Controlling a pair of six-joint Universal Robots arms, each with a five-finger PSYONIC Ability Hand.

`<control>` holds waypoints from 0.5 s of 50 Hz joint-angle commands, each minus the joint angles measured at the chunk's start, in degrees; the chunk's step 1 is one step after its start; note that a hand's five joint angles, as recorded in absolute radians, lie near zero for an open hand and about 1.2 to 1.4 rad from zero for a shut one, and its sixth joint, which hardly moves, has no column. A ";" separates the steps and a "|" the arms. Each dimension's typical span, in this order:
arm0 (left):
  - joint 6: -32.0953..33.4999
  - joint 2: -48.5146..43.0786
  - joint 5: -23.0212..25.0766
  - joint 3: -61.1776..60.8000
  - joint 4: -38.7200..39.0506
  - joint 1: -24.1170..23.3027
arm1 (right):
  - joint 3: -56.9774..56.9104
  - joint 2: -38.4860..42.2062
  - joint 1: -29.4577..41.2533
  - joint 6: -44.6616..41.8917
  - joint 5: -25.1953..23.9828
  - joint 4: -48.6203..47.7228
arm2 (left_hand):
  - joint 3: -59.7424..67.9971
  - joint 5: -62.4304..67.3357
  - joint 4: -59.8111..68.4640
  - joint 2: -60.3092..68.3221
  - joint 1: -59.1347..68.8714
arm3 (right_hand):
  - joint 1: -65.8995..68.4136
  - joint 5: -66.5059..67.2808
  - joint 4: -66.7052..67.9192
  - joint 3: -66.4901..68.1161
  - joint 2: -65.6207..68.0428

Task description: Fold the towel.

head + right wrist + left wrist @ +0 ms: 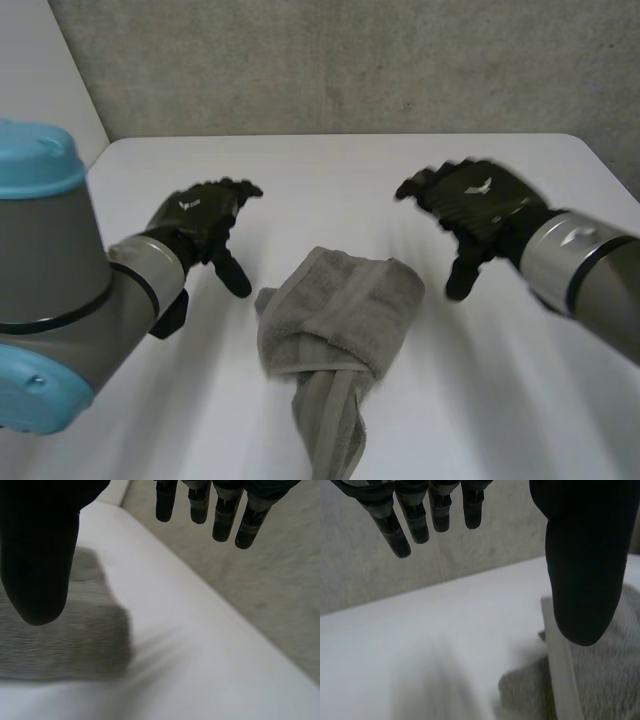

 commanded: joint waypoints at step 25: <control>-1.86 -16.16 0.95 1.43 5.65 -3.58 | 5.43 18.80 7.05 25.28 -1.98 -21.85 | 2.05 1.93 2.00 1.93 2.07 | 62.62 59.83 62.97 63.27 63.27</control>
